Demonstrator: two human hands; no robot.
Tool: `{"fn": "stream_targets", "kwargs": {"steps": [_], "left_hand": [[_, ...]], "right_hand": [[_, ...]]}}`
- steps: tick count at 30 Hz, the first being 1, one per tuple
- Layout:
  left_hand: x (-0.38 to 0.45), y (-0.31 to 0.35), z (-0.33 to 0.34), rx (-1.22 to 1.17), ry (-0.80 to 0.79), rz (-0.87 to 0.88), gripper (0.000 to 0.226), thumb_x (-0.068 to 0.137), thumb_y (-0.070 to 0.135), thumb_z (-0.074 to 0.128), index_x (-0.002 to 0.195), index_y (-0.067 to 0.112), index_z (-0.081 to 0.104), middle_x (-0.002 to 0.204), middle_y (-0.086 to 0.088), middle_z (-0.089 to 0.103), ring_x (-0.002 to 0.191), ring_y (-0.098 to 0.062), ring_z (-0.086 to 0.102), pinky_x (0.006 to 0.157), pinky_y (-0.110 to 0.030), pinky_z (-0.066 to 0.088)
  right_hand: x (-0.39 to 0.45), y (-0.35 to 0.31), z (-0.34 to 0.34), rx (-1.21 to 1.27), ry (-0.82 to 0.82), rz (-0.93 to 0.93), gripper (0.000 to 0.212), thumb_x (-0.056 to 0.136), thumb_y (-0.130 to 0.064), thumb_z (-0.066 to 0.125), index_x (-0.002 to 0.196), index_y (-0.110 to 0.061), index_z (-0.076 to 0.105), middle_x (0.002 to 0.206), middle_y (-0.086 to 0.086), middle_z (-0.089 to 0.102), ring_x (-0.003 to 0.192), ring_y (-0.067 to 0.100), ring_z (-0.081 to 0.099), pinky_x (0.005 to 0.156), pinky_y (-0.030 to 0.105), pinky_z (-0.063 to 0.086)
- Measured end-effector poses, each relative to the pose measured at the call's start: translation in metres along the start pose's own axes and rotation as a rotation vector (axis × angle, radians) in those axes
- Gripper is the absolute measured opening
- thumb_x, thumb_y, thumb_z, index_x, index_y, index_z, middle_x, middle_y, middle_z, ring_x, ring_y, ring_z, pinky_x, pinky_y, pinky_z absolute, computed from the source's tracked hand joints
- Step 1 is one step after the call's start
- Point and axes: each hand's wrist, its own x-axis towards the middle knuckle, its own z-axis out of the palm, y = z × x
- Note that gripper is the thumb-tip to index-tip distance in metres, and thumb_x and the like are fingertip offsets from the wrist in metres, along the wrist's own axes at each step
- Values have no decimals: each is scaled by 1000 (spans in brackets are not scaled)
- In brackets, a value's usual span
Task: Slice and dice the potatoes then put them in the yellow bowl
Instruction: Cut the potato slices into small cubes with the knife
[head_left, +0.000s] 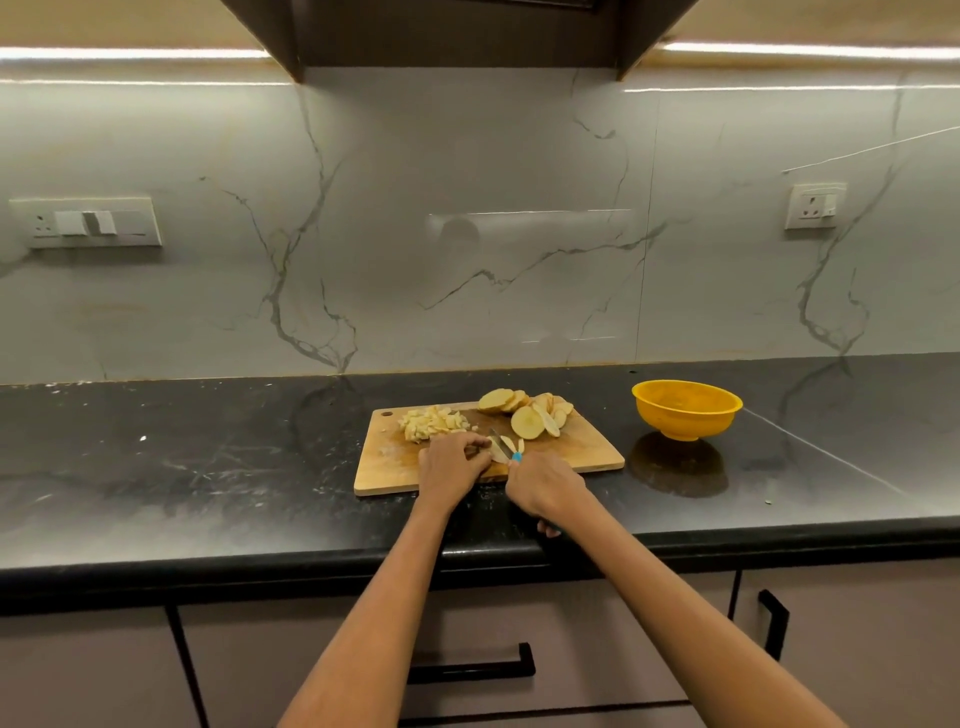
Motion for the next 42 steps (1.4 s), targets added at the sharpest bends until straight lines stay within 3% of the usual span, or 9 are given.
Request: {"fn": "stream_targets", "kwargs": {"steps": [3,8,18,20,24,27,31,36,42], "left_hand": [[0,1,0,-2,4,-2,23,87,32,60,108,26,69,115,7,66,111,-12,55,96,-39,40],[-1,2,-1,5,7,-4,23,87,32,60,109,26,68,115,7,66,111,-12,55,95,-37,38],[0,1,-1,-14,8,5,23,86,31,62,106,24,70,110,7,68,106,-12,58,97,-41,41],[-1,2,-1,-1,10,1,22,87,31,61,107,25,70,110,7,68,106,-12,58,97,-41,41],[-3,3,-1,14,11,-7,22,87,33,61,106,27,69,112,7,67,108,-12,57,97,-43,41],[-4,5,-2,12,8,-25,23,87,32,61,108,26,68,113,7,66,110,-13,55,98,-43,39],[-6,5,-5,-34,39,-41,24,90,26,60,112,20,67,116,3,66,110,-14,56,99,-37,40],[-10,10,-8,-57,77,-46,20,87,20,63,106,14,70,110,0,68,103,-13,58,94,-31,42],[-9,9,-8,-78,86,-21,20,85,20,65,103,14,72,106,-1,70,100,-12,61,92,-32,45]], "right_hand": [[-1,1,1,1,28,-18,33,101,-25,37,73,-8,42,68,8,54,65,21,59,74,34,55],[-2,2,2,-20,32,-9,36,101,-26,36,72,-6,43,68,10,57,63,22,61,70,33,55],[5,-30,-11,-36,-238,116,27,101,-14,32,113,5,45,74,16,52,59,20,54,54,28,48],[2,-27,-11,-48,-241,111,28,100,-13,33,120,5,43,76,17,51,59,21,54,61,29,52],[-31,-7,-7,-152,-171,65,23,99,-18,38,92,0,49,77,13,53,70,24,57,82,35,51],[-54,3,-13,-260,-122,15,28,99,-22,40,113,-3,54,107,12,61,99,27,61,89,36,49],[-65,2,-31,-251,-96,-14,34,102,-24,35,79,-3,49,75,9,55,85,28,63,82,34,52],[-27,-2,-15,-96,82,-72,40,103,-28,32,87,0,57,65,6,55,57,17,56,51,23,43],[-3,-7,3,-20,-3,22,39,102,-32,34,87,0,51,65,11,61,52,19,61,52,25,52]]}}
